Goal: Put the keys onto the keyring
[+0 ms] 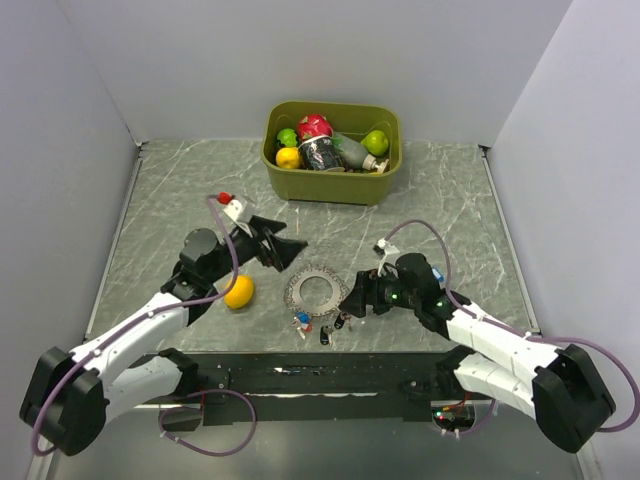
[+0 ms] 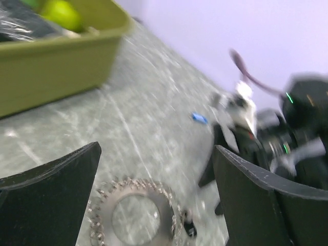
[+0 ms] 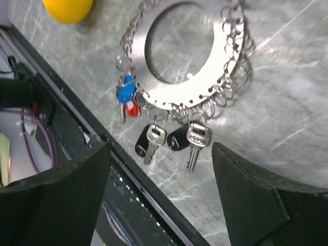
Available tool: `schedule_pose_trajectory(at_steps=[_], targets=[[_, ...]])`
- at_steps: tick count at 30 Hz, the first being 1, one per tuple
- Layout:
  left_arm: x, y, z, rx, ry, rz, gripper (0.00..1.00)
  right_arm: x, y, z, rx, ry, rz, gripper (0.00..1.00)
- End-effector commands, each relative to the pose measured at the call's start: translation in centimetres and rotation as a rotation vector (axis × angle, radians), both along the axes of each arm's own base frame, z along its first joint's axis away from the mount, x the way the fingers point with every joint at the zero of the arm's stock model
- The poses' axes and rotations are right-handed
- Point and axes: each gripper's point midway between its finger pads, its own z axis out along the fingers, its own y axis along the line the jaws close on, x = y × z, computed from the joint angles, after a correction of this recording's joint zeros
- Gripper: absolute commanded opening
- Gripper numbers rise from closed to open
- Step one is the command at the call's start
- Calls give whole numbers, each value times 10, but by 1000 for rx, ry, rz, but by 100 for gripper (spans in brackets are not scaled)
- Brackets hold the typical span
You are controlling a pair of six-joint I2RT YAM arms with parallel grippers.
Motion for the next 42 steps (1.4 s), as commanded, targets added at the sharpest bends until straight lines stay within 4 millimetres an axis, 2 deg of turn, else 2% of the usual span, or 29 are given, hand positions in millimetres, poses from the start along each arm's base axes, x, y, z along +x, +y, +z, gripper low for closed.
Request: schedule_pose_trajectory(at_steps=[1, 2, 4, 7, 12, 15, 16, 18, 19, 24, 33, 38, 39, 42], targets=[[38, 38, 22, -123, 176, 349, 96, 16, 0, 21, 8, -102, -44, 87], [45, 44, 27, -140, 213, 407, 96, 17, -1, 21, 5, -102, -46, 87], [56, 51, 9, -77, 245, 477, 96, 19, -2, 18, -11, -103, -55, 87], [56, 41, -7, 1, 277, 428, 97, 22, -4, 15, -28, -102, -70, 88], [45, 25, -36, 49, 333, 317, 96, 30, -6, 5, -59, -98, -100, 86], [36, 14, -46, 53, 348, 233, 97, 32, -1, 0, -47, -87, -89, 76], [32, 7, -53, 61, 368, 192, 97, 32, 2, -6, -44, -71, -82, 69], [31, 1, -59, 68, 392, 161, 96, 35, 10, -4, -7, -80, -63, 61], [32, -2, -70, 89, 424, 150, 96, 35, 11, -12, -13, -50, -64, 55], [30, -15, -75, 90, 454, 74, 96, 44, 19, -25, -20, -6, -74, 50], [29, -14, -65, 83, 425, 71, 96, 46, 25, -40, 11, 40, -73, 38], [30, -13, -65, 88, 420, 80, 96, 42, 30, -44, 42, 75, -58, 35], [30, -13, -66, 89, 421, 78, 96, 42, 31, -45, 48, 77, -60, 29], [30, -12, -68, 94, 422, 84, 96, 42, 31, -46, 49, 85, -66, 20]])
